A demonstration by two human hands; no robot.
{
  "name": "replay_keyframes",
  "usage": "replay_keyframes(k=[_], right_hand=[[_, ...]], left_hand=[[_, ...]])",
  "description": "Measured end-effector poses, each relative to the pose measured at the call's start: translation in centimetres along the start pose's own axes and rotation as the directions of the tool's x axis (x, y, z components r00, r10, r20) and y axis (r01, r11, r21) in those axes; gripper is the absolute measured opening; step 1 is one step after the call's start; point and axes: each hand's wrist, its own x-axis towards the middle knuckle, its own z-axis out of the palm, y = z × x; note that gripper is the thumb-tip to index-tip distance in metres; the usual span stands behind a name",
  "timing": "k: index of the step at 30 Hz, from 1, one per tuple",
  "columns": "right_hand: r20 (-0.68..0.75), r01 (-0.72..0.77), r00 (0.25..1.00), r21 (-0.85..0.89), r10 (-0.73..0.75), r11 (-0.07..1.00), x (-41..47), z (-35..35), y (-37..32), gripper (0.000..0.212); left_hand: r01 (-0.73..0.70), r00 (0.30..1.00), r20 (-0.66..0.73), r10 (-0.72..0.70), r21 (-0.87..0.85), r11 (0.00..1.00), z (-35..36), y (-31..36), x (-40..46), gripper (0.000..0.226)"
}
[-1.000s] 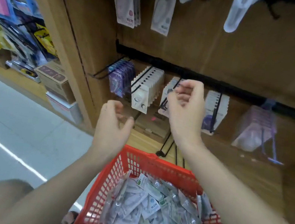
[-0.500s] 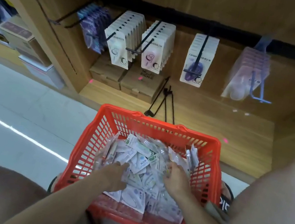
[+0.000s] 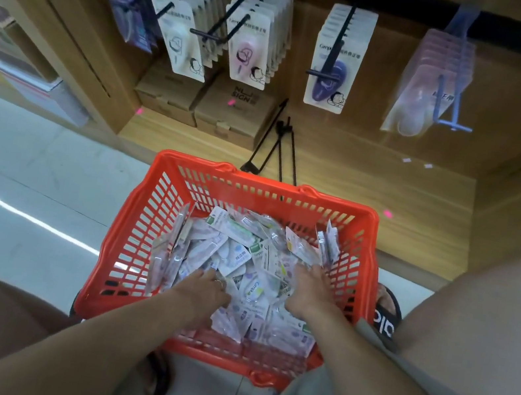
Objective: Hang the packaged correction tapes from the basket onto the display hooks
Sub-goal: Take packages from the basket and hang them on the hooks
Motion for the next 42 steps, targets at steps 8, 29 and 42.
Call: replay_keyframes(k=[8, 29, 42], right_hand=[[0.024, -0.040, 0.999, 0.051, 0.039, 0.998, 1.0, -0.4, 1.8, 0.066], [0.102, -0.238, 0.971, 0.526, 0.218, 0.817, 2.3, -0.3, 1.6, 0.074], [0.120, -0.164, 0.986, 0.609, 0.115, 0.776, 2.0, 0.2, 1.1, 0.059]], left_hand=[[-0.052, 0.998, -0.024, 0.050, -0.107, 0.993, -1.0, -0.3, 0.8, 0.038], [0.018, 0.942, -0.097, -0.322, -0.942, 0.336, -2.8, -2.6, 1.6, 0.021], [0.044, 0.958, -0.013, -0.286, -0.981, 0.191, -2.0, -2.3, 2.1, 0.038]])
